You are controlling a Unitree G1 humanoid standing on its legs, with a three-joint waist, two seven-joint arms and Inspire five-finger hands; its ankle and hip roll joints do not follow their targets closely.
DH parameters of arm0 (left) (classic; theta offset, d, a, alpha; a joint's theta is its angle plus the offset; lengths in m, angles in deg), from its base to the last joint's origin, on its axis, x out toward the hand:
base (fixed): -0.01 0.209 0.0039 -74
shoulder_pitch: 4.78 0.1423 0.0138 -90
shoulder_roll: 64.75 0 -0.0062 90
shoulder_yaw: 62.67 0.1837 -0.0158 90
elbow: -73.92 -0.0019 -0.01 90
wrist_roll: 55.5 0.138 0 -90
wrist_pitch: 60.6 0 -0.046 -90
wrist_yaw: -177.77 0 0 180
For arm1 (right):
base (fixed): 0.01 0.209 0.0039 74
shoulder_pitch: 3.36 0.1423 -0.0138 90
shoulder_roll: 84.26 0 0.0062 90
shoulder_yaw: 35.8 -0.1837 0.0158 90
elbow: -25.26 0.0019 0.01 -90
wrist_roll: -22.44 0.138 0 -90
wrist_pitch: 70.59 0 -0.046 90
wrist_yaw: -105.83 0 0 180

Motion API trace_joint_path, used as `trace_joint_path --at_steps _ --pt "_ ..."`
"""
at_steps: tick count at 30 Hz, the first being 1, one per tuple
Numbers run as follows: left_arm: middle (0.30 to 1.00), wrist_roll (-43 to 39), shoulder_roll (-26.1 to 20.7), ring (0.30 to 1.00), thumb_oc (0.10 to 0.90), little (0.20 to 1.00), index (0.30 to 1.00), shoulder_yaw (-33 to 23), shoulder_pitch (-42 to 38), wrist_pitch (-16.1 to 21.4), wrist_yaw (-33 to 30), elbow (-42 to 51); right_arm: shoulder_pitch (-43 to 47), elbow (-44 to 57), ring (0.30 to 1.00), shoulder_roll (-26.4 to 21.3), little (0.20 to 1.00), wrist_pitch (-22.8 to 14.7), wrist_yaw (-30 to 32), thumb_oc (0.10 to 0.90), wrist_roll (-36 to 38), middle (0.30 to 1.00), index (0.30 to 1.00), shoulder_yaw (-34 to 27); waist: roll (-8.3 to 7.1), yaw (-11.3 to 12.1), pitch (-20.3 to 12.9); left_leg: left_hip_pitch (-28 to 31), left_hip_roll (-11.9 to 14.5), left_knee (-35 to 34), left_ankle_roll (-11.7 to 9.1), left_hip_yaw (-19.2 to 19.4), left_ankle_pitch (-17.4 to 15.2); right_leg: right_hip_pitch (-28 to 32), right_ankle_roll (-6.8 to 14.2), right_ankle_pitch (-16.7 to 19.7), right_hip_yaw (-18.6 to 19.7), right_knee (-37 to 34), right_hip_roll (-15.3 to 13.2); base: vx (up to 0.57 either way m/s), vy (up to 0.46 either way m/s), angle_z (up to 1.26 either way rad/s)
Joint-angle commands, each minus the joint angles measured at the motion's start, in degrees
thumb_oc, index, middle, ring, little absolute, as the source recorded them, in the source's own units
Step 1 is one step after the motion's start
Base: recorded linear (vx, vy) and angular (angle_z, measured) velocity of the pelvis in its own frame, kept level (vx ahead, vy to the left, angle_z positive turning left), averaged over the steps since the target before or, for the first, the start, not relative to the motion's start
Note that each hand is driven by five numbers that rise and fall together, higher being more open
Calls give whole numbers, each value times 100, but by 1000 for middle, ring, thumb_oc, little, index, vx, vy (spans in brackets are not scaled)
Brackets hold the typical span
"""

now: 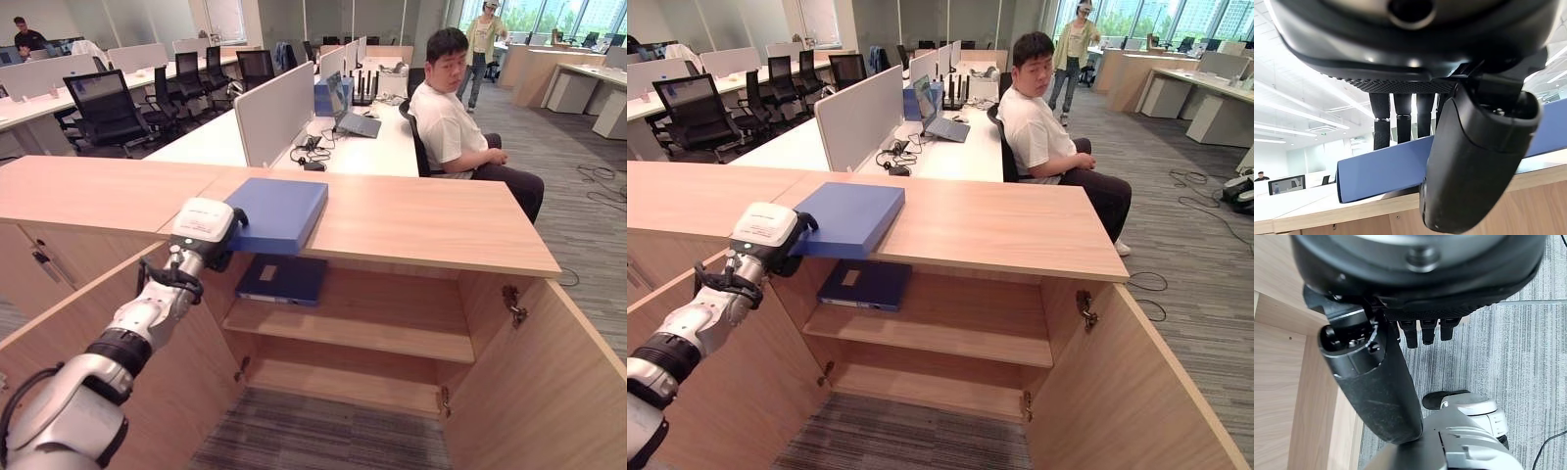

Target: Put the empty folder in the office cabinet

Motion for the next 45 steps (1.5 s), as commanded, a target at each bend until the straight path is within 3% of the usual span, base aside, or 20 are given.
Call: trace_joint_path --at_steps 1,12,17,19,21,25,27,31,34,35,36,37,42,44,45 --pt "300 -23 -2 300 400 300 300 -27 -907 -104 47 -520 257 -136 900 -259 900 -137 70 800 -21 900 900 254 54 -83 -91 -20 -185 -15 18 -309 -554 327 530 -506 -241 48 12 0 0 0" --pt "300 -179 174 300 400 300 300 -153 -768 -59 -19 -342 235 -148 900 -230 900 -141 95 800 5 900 900 213 37 -87 -66 -19 -179 -15 15 -329 -541 343 514 -515 -267 48 10 0 0 0" --pt "300 -1326 401 300 400 300 300 -1472 855 754 371 2991 187 -168 900 -87 900 -104 144 800 -9 900 900 -81 -65 81 34 -102 -201 -15 31 -453 -463 278 485 -467 -338 48 -26 -19 -7 1" --pt "300 -1609 544 300 400 300 300 -1666 1283 948 542 3593 190 -195 900 -38 900 -102 151 800 -8 900 900 -136 -79 118 53 -103 -201 -15 40 -478 -463 278 478 -465 -348 48 -32 4 8 6" --pt "300 -2596 870 300 400 300 300 -1858 2172 1276 1037 4630 195 -220 900 28 900 -83 131 800 8 900 900 -237 -85 180 96 -103 -215 -15 57 -519 -465 280 474 -457 -375 48 -38 7 14 8" --pt "300 -4101 1059 300 400 300 300 -2020 3516 1288 1802 5346 223 -137 900 109 900 -70 66 800 107 900 900 -321 -82 276 194 -134 -221 -15 87 -555 -453 274 469 -440 -410 48 -47 -8 10 9" --pt "300 -4528 933 300 400 300 300 -2331 4332 1200 2084 5567 250 91 900 79 900 -90 39 800 72 900 900 -276 -94 367 275 -170 -213 -15 98 -589 -429 251 463 -434 -445 48 -44 -18 -6 2" --pt "300 -4418 670 300 400 300 300 -2806 5036 1196 2199 5756 187 922 900 -26 900 -177 48 800 -115 900 900 -46 -122 420 310 -190 -207 -15 95 -616 -417 244 459 -450 -483 48 -34 -3 -19 4" --pt "300 -4061 524 300 400 300 300 -3110 5425 1189 2146 5476 -105 2973 900 -521 900 -368 62 800 -75 900 900 -76 -122 417 330 -201 -203 -15 82 -618 -407 231 471 -460 -539 48 -47 11 -5 7" --pt "300 -3916 594 300 400 300 300 -3277 5618 1177 2110 5306 -299 3913 900 -845 900 -471 47 800 -237 900 900 -194 -122 403 346 -197 -200 -15 84 -612 -414 225 475 -465 -556 48 -61 0 0 0" --pt "300 -3913 601 300 400 300 300 -3274 5628 1178 2110 5308 -323 3945 900 -856 900 -451 48 800 -240 900 900 -197 -115 399 339 -194 -199 -15 84 -615 -414 228 475 -466 -559 48 -60 45 25 1" --pt "300 -3555 835 300 400 300 300 -3532 5885 1170 2008 5064 -618 5057 900 -1235 900 -558 23 800 -491 900 900 -554 -115 384 329 -175 -202 -15 100 -615 -436 235 479 -479 -592 48 -79 38 24 4" --pt "300 -3176 1014 300 400 300 300 -3706 5998 1097 1889 4814 -763 5438 900 -1334 900 -557 19 800 -598 900 900 -794 -110 406 312 -161 -195 -15 122 -627 -503 248 479 -539 -601 48 -81 29 7 0" --pt "300 -2817 962 300 400 300 300 -3753 6038 1065 1865 4662 -819 5672 900 -1449 900 -538 41 800 -909 900 900 -880 -108 418 306 -166 -202 -15 129 -632 -513 252 478 -555 -607 48 -84 0 0 0" --pt "300 -2517 836 300 400 300 300 -3833 6075 1063 1924 4620 -821 5968 900 -1658 900 -553 129 800 -1448 900 900 -972 -107 434 309 -185 -213 -15 129 -632 -475 236 477 -525 -624 48 -94 47 -3 2"
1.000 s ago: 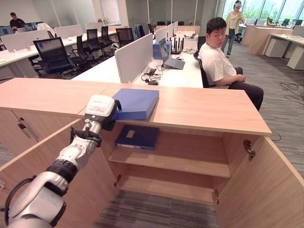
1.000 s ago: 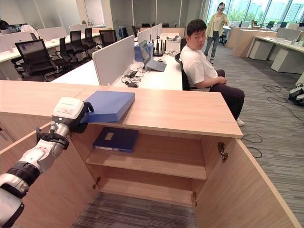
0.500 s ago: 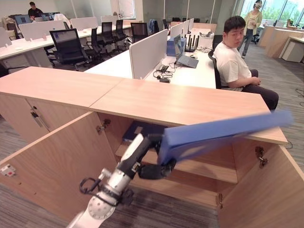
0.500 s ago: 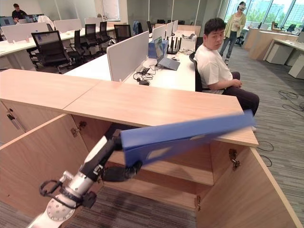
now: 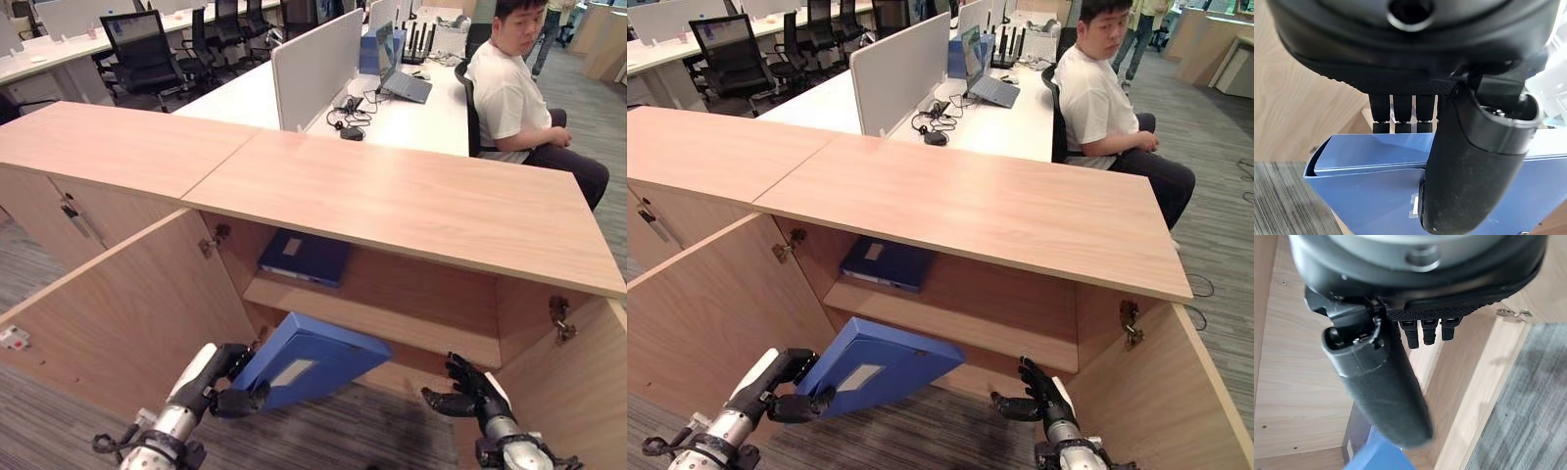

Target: Put the empty folder in the office cabinet

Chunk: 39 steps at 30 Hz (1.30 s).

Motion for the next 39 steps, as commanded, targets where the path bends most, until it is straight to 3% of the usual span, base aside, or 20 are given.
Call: trace_joint_path --at_steps 1,6,10,18,27,30,31,32,34,39 --pt "300 475 -208 300 400 300 300 -589 -417 526 -318 319 286 572 900 -561 900 -309 155 800 -765 900 900 -248 -110 -73 -206 -102 -206 -41 56 -356 -480 249 451 -465 -330 47 -58 0 0 0" --pt "300 303 -328 300 400 300 300 -614 -547 630 -131 534 590 1105 900 -828 900 -327 30 800 -1291 900 900 -94 -85 -41 -210 -86 -207 -41 64 -361 -496 258 446 -472 -321 47 -71 8 1 0" --pt "300 -276 -398 300 400 300 300 -343 -866 682 98 932 1288 1079 900 -876 900 -351 -132 800 -1575 900 900 632 -92 20 -232 -103 -213 -41 65 -357 -445 230 440 -426 -307 47 -83 -21 -2 0" --pt "300 -518 -876 300 400 300 300 -126 -1078 763 278 1258 2116 1464 900 -1042 900 -435 -281 800 -1862 900 900 1288 -78 91 -290 -80 -205 -41 49 -357 -433 258 434 -430 -290 47 -86 0 -2 0" --pt "300 -1018 -1094 300 400 300 300 129 -1572 854 384 1662 2509 1206 900 -781 900 -441 -635 800 -1496 900 900 2024 -82 139 -321 -74 -197 -41 24 -379 -402 265 425 -425 -319 47 -93 -4 -5 1" --pt "300 -1040 -1150 300 400 300 300 409 -1936 904 398 1794 2715 1293 900 -599 900 -394 -1174 800 -781 900 900 2560 -110 158 -364 -78 -196 -41 2 -371 -387 258 424 -423 -314 47 -92 0 0 0" --pt "300 -1047 -1138 300 400 300 300 451 -1990 910 402 1831 2741 1338 698 -567 698 -392 -1260 665 -675 698 698 2651 -115 160 -373 -80 -194 -41 -3 -372 -387 259 423 -427 -311 47 -92 0 0 0" --pt "300 -1085 -1087 300 400 300 300 506 -2042 920 389 1835 2758 1334 300 -547 300 -398 -1298 400 -606 300 300 2710 -121 162 -377 -82 -195 -41 -6 -373 -384 258 421 -427 -306 47 -91 0 0 0" --pt "300 -1132 -1053 300 400 300 300 529 -2079 930 383 1864 2765 1324 300 -513 300 -400 -1301 400 -549 300 300 2753 -124 162 -380 -85 -195 -41 -8 -375 -382 254 420 -427 -303 47 -90 0 0 0" --pt "300 -2133 -877 300 400 300 300 741 -2144 861 633 1989 2505 909 300 -90 300 -408 -1131 400 -138 300 300 2727 -97 121 -397 -98 -190 -41 -11 -385 -379 244 409 -427 -317 47 -89 0 0 0"
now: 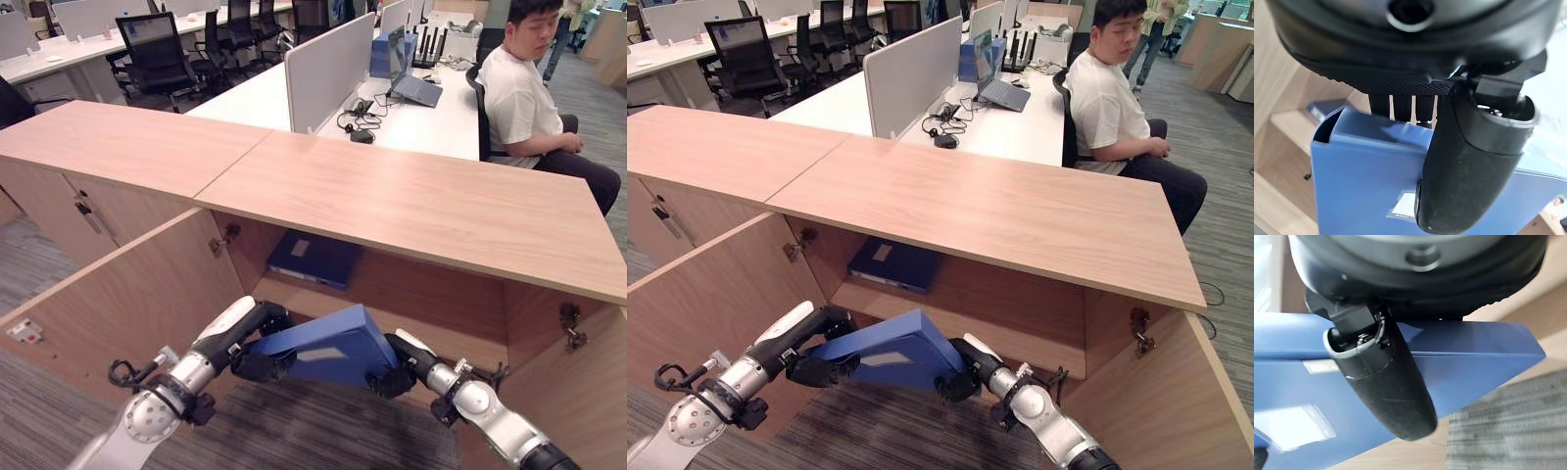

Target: Put the empty folder in the office cabinet

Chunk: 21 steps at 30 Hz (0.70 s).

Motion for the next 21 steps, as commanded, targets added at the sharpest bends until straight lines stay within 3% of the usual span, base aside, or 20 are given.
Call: trace_joint_path --at_steps 1,5,9,10,11,12,13,14,15,16,19,21 --pt "300 -1266 364 300 400 300 300 217 -884 757 45 1011 607 440 300 356 300 -537 -56 400 615 300 300 296 -91 -36 -384 -162 -162 -41 -18 -398 -392 185 353 -397 -321 48 -57 0 0 0" --pt "300 -1844 554 300 400 300 300 349 -794 552 288 725 229 148 300 617 300 -450 -114 400 1445 300 300 109 -82 -61 -380 -153 -156 -41 -26 -397 -392 200 348 -407 -349 48 -62 0 1 2" --pt "300 -2185 635 300 400 300 300 367 -676 391 410 483 -20 -24 300 749 300 -395 -103 400 1783 300 300 -68 -61 -87 -371 -110 -146 -41 -29 -401 -451 243 348 -456 -350 48 -46 -1 0 1" --pt "495 -2285 661 495 530 495 495 367 -621 337 448 383 -98 -57 300 762 300 -365 -107 400 1835 300 300 -134 -57 -98 -365 -101 -147 -41 -30 -398 -455 250 348 -456 -346 48 -46 27 0 -3" --pt "900 -2493 747 900 800 900 900 348 -518 202 483 65 -220 -194 300 763 300 -343 -66 400 1828 300 300 -259 -48 -124 -358 -97 -145 -41 -33 -386 -455 255 346 -458 -348 48 -45 0 0 0" --pt "900 -2632 796 900 800 900 900 270 -439 147 490 -134 -299 -261 300 745 300 -304 -44 400 1736 300 300 -343 -43 -136 -361 -95 -142 -41 -34 -379 -456 257 346 -459 -354 48 -45 0 0 0" --pt "900 -3308 1352 900 800 900 900 -94 -256 -114 277 -1336 -454 -732 300 618 300 -141 73 400 1147 300 300 -678 -31 -172 -347 -106 -138 -41 -33 -361 -440 249 340 -453 -357 48 -45 0 0 0" --pt "900 -3311 1355 900 800 900 900 -93 -260 -111 280 -1342 -453 -732 300 615 300 -141 73 400 1145 300 300 -678 -27 -173 -346 -105 -137 -41 -33 -362 -441 251 340 -453 -358 48 -44 0 0 0" --pt "900 -3703 1892 900 800 900 900 -377 -226 -244 39 -2276 -495 -1049 300 624 300 -65 147 400 994 300 300 -879 -35 -183 -337 -116 -137 -41 -28 -350 -425 248 336 -450 -354 48 -39 -4 4 -5" --pt "900 -3703 1896 900 800 900 900 -375 -234 -239 42 -2286 -491 -1052 300 622 300 -66 147 400 994 300 300 -879 -32 -185 -338 -119 -137 -41 -28 -352 -426 245 336 -451 -356 48 -39 -7 8 -9" --pt "900 -4612 3138 900 800 900 900 -995 -632 -372 -526 -4517 -491 -1648 300 760 300 25 331 400 970 300 300 -1271 -75 -211 -333 -172 -143 -41 -26 -355 -389 208 321 -453 -360 48 -33 -5 1 -4" --pt "900 -4796 3338 900 800 900 900 -1175 -732 -372 -586 -5087 -477 -1730 300 809 300 29 384 400 1011 300 300 -1354 -76 -217 -320 -176 -145 -41 -28 -355 -393 206 319 -461 -366 48 -31 0 0 0"
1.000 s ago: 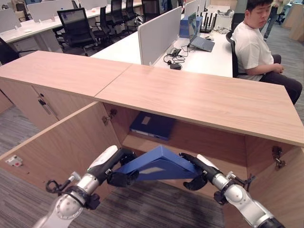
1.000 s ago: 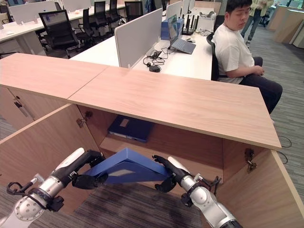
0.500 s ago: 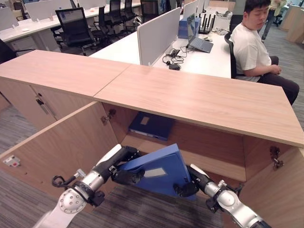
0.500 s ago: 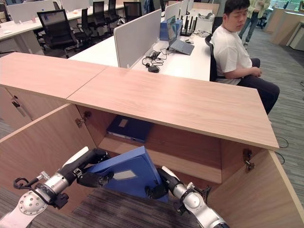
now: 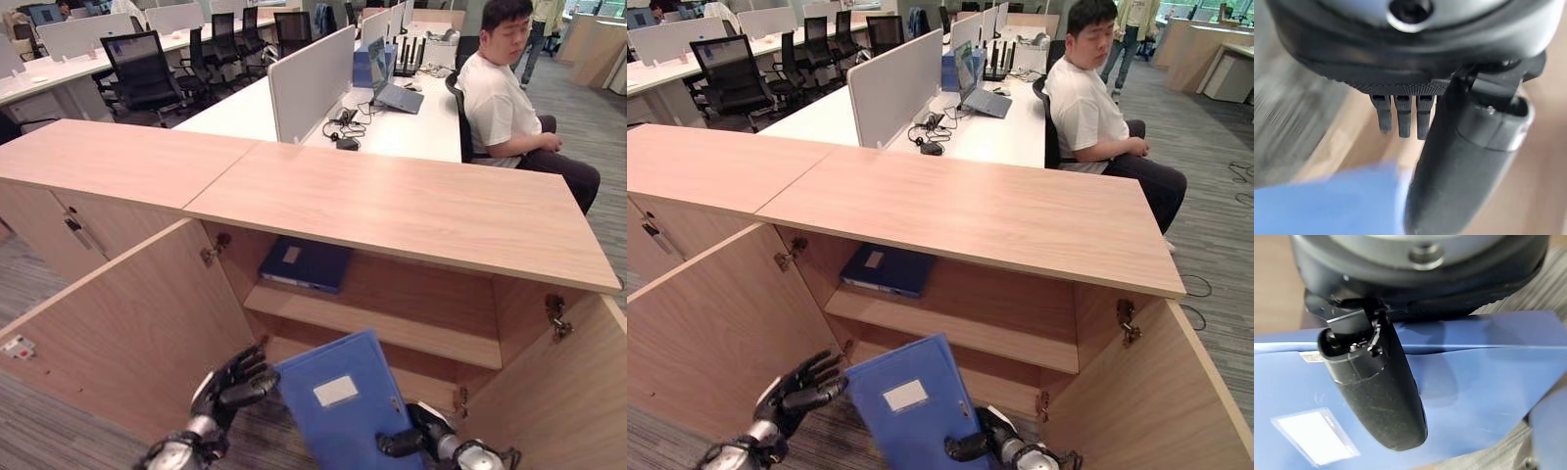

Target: Put the empty folder in the office cabinet

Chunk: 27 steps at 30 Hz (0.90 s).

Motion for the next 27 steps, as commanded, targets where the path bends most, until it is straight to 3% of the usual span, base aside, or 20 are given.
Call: trace_joint_path --at_steps 1,2,4,6,7,9,12,13,14,17,27 --pt "900 -496 -13 900 800 900 900 -223 -520 121 -282 -1491 512 223 300 106 300 -422 219 400 477 300 300 -384 -145 -36 -189 -192 -127 -36 0 -413 -341 208 333 -467 -356 48 -4 0 0 0" --pt "900 -497 -15 900 800 900 900 -225 -528 122 -278 -1498 517 221 300 108 300 -423 219 400 477 300 300 -384 -150 -39 -198 -211 -131 -36 0 -415 -330 190 334 -461 -359 48 -8 2 -2 -4" --pt "900 -80 22 900 800 900 900 -426 -646 -2 -287 -2782 556 -21 300 237 300 -482 261 400 806 300 300 -402 -150 -45 -207 -212 -128 -36 -8 -426 -337 184 322 -472 -361 48 -3 0 -1 -2" --pt "900 515 -7 900 800 900 900 -868 -428 -263 -127 -4238 640 -368 300 504 300 -519 240 400 1717 300 300 -476 -143 -18 -245 -181 -123 -36 -21 -425 -361 201 298 -501 -361 48 13 40 -5 5" --pt "900 517 -11 900 800 900 900 -871 -431 -261 -122 -4245 643 -371 300 506 300 -521 239 400 1720 300 300 -473 -145 -19 -244 -180 -123 -36 -21 -425 -362 202 298 -502 -361 48 13 55 5 5" --pt "900 714 45 900 800 900 900 -1109 -117 -358 -62 -4704 730 -596 300 781 300 -586 254 400 2694 300 300 -717 -132 30 -263 -156 -118 -36 -21 -432 -372 215 283 -511 -370 48 22 54 7 1" --pt "900 818 55 900 800 900 900 -1170 -16 -428 -8 -4846 797 -635 300 963 300 -616 270 400 3367 300 300 -886 -127 59 -270 -150 -117 -36 -21 -448 -372 211 276 -519 -371 48 28 23 3 1" --pt "900 872 73 900 800 900 900 -1155 71 -451 25 -4944 918 -676 300 1193 300 -688 268 400 4227 300 300 -1122 -121 85 -277 -146 -118 -36 -23 -459 -370 213 270 -523 -384 48 29 24 3 5" --pt "900 872 71 900 800 900 900 -1154 68 -451 26 -4945 922 -681 300 1192 300 -690 265 400 4233 300 300 -1123 -123 87 -274 -145 -118 -36 -23 -458 -371 214 270 -524 -383 48 29 28 0 6" --pt "900 892 66 900 800 900 900 -952 37 -452 -52 -4849 1340 -575 300 1564 300 -902 333 400 5494 300 300 -1376 -106 144 -259 -168 -113 -36 -34 -487 -363 200 258 -529 -418 48 34 4 -2 2" --pt "900 771 107 900 800 900 900 -5 -342 -334 -368 -4235 2903 -915 300 1716 300 -1776 993 400 6829 300 300 -2109 -8 308 -113 -342 -129 -36 -43 -611 -333 72 254 -540 -519 48 30 6 -2 3"
